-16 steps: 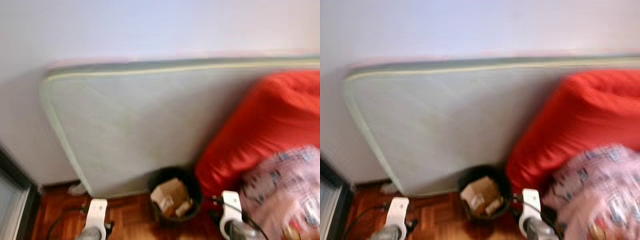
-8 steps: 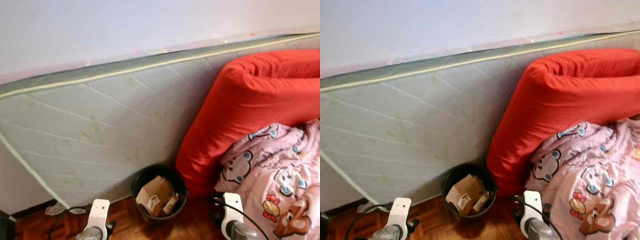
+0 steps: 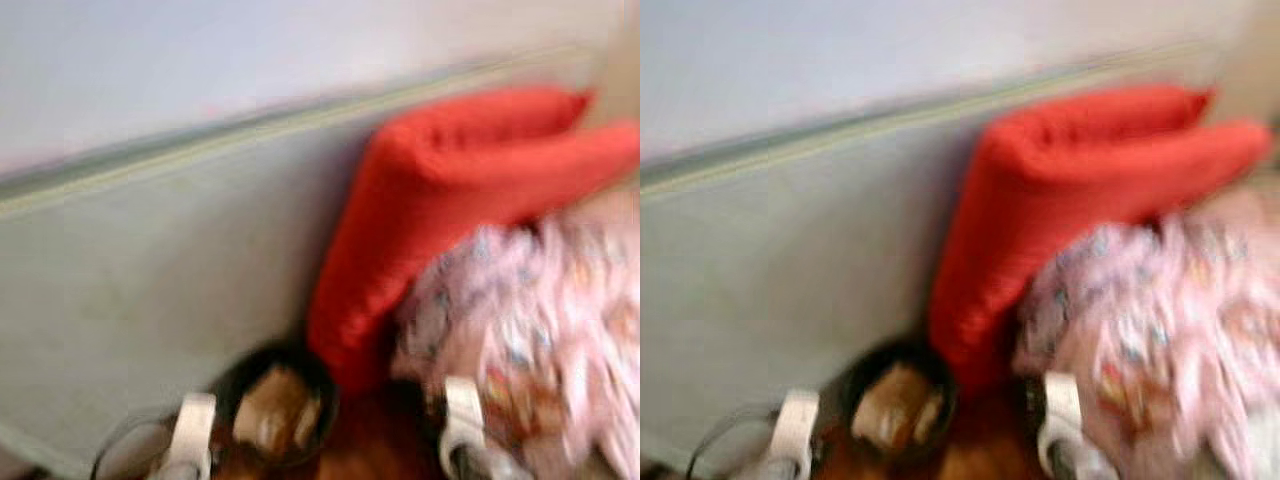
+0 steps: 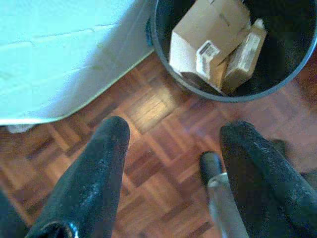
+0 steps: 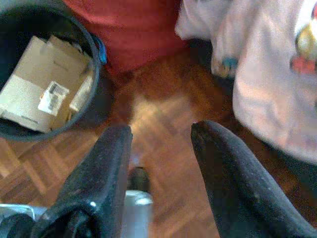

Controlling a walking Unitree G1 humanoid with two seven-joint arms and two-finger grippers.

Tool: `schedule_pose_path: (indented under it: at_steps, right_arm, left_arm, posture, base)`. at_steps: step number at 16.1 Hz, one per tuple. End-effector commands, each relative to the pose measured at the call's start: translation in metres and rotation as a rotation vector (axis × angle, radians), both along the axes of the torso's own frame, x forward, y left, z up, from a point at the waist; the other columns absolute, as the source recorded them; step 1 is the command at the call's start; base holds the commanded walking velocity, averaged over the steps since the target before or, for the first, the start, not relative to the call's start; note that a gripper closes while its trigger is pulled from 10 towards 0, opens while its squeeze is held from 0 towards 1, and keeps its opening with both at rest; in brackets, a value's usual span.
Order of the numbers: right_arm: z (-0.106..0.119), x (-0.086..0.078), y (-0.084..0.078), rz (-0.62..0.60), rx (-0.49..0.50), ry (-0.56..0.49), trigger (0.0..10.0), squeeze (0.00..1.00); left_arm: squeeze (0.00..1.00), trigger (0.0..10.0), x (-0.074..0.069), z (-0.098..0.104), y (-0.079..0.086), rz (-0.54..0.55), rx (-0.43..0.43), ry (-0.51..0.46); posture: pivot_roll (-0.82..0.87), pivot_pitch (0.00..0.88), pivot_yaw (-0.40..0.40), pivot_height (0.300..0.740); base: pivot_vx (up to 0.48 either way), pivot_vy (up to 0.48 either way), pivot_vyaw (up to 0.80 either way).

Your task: Clean up the room

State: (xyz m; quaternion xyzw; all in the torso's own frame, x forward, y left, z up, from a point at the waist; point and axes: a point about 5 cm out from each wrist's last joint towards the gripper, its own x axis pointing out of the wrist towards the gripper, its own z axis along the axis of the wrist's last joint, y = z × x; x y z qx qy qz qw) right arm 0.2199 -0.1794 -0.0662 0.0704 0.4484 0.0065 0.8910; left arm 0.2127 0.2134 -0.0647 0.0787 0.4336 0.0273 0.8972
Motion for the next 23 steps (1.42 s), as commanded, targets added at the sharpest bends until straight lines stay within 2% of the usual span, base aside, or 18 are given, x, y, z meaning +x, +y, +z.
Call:
schedule_pose_path:
  at_steps: [1,7,11,12,15,17,18,19,23]
  right_arm:
    - [-0.001,-0.002,-0.005,-0.004,-0.015,0.009,10.0,0.0]
    - [0.001,0.001,-0.008,-0.019,-0.019,-0.005,10.0,0.0]
    - [0.01,0.011,-0.012,-0.065,-0.057,-0.144,10.0,0.0]
    - [0.017,0.017,-0.013,-0.074,-0.079,-0.237,10.0,0.0]
    - [0.028,0.026,-0.011,-0.043,-0.09,-0.382,10.0,0.0]
    - [0.029,0.026,-0.009,-0.053,-0.079,-0.388,10.0,0.0]
    - [0.03,0.028,-0.008,0.025,-0.121,-0.395,10.0,0.0]
    - [0.03,0.028,-0.007,0.035,-0.124,-0.401,10.0,0.0]
    - [0.033,0.027,-0.009,-0.036,-0.131,-0.453,10.0,0.0]
  left_arm:
    - [0.0,10.0,-0.002,-0.002,-0.005,-0.002,-0.011,0.017]
    - [0.0,10.0,0.001,-0.001,-0.007,-0.002,-0.015,0.014]
    - [0.0,10.0,0.003,0.0,-0.008,0.002,-0.016,0.01]
    - [0.0,10.0,0.003,0.0,-0.007,0.002,-0.014,0.008]
    - [0.0,10.0,0.005,0.001,-0.005,0.001,-0.009,0.005]
    - [0.0,10.0,0.005,0.002,-0.004,-0.001,-0.006,0.004]
    - [0.0,10.0,0.005,0.002,-0.004,-0.002,-0.005,0.003]
    - [0.0,10.0,0.005,0.002,-0.004,0.0,-0.005,0.002]
    - [0.0,10.0,0.004,0.002,-0.003,0.002,-0.002,0.001]
  posture:
    - [-0.04,0.0,-0.033,0.74]
    - [-0.04,0.0,-0.041,0.74]
    - [-0.04,0.0,-0.039,0.74]
    - [-0.05,0.0,-0.036,0.74]
    - [-0.07,0.0,-0.03,0.74]
    - [-0.08,0.0,-0.024,0.74]
    - [-0.08,0.0,-0.024,0.74]
    - [-0.09,0.0,-0.022,0.74]
    - [-0.1,0.0,-0.019,0.74]
  base:
    - [0.0,0.0,-0.79]
    - [0.0,0.0,-0.78]
    - [0.0,0.0,0.0]
    - [0.0,0.0,0.0]
    - [0.0,0.0,0.0]
    - [0.0,0.0,0.0]
    - [0.0,0.0,0.0]
    - [0.0,0.0,0.0]
    - [0.0,0.0,0.0]
